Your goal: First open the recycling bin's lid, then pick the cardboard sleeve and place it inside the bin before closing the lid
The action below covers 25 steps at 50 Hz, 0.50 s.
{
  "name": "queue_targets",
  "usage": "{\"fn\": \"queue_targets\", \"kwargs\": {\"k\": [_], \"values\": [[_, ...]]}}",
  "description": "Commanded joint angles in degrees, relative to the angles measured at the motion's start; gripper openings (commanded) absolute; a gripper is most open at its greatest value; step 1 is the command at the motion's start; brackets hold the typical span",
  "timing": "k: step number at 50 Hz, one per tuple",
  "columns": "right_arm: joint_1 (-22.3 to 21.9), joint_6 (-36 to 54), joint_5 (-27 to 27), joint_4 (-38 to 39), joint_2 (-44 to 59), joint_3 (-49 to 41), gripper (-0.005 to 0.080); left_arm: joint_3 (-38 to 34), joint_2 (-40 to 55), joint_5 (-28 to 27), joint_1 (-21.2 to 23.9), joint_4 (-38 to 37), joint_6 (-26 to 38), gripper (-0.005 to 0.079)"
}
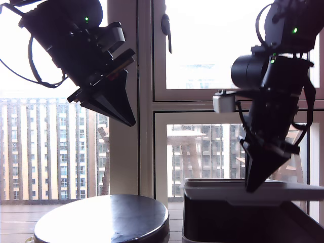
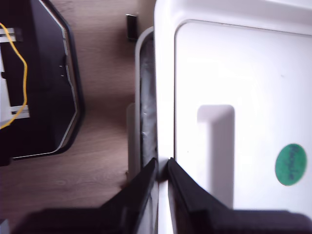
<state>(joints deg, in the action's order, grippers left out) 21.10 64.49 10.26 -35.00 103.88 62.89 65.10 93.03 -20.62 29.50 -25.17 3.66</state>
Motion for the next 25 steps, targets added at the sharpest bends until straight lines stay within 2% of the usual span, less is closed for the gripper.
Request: {"fn": "queue_targets", "kwargs": {"k": [1, 7, 11, 19, 25], "values": [[0.5, -0.2, 1.7, -0.8, 1.8, 0.2, -0.0011, 0.0, -0.2, -1.0, 0.1, -1.1, 1.5, -0.0019], [0.5, -0.3, 2.4, -0.8, 3.2, 0.2, -0.0004, 0.0, -0.2, -2.3, 0.1, -4.3, 3.2, -0.0019], [0.5, -0.4, 2.8, -0.3, 3.2, 0.2, 0.0039, 0.0, -0.2, -2.4, 0.1, -5.8, 4.1, -0.0019], [0.5, -5.5, 2.7, -0.5, 3.1, 0.2, 0.0182, 0.0, -0.2, -2.6, 0.1, -6.3, 5.5, -0.0019], [0.5, -8.6, 2.7, -3.1, 3.0, 0.2, 0.0198, 0.0, -0.2, -3.0, 0.1, -6.6, 5.8, -0.0019]]}}
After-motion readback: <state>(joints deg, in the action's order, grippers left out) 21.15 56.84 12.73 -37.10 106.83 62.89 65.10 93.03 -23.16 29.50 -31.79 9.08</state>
